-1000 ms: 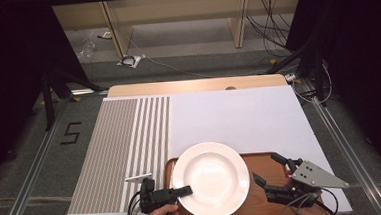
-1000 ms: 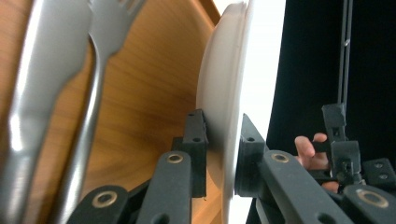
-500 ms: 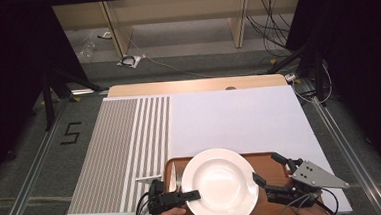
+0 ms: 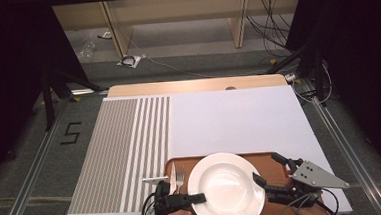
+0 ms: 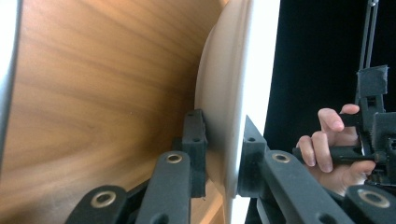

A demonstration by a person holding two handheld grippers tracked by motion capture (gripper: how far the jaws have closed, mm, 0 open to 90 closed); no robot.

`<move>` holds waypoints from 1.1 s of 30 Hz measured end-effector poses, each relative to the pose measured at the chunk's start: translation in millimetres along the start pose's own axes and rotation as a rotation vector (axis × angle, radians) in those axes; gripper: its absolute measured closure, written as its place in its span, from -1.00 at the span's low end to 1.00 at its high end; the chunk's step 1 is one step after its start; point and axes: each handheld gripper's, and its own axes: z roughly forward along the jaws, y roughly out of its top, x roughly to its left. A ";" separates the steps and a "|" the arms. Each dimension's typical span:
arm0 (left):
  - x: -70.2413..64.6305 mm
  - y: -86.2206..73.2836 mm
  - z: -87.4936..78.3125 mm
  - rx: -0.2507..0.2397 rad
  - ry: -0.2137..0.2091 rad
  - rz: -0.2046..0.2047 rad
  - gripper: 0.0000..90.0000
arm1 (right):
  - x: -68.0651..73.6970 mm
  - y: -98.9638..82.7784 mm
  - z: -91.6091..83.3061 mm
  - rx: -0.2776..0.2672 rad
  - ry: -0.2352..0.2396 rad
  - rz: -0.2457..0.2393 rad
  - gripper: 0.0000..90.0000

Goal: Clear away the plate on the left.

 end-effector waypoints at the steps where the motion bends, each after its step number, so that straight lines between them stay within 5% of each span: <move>1: 0.4 -0.1 0.6 0.003 0.000 0.002 0.73 | 0.0 -0.2 0.0 0.002 0.000 -0.001 -0.58; 15: 2.6 -2.6 6.6 0.030 0.005 -0.012 0.72 | -0.3 -0.2 0.3 0.002 0.001 -0.002 -0.59; 25: 0.3 -4.4 6.6 0.054 0.058 0.001 0.72 | 0.6 0.1 -0.1 0.005 0.001 -0.001 -0.58; 33: -8.2 -7.2 5.9 0.057 0.095 0.084 0.55 | 0.7 -0.4 0.1 0.006 0.003 -0.007 -0.58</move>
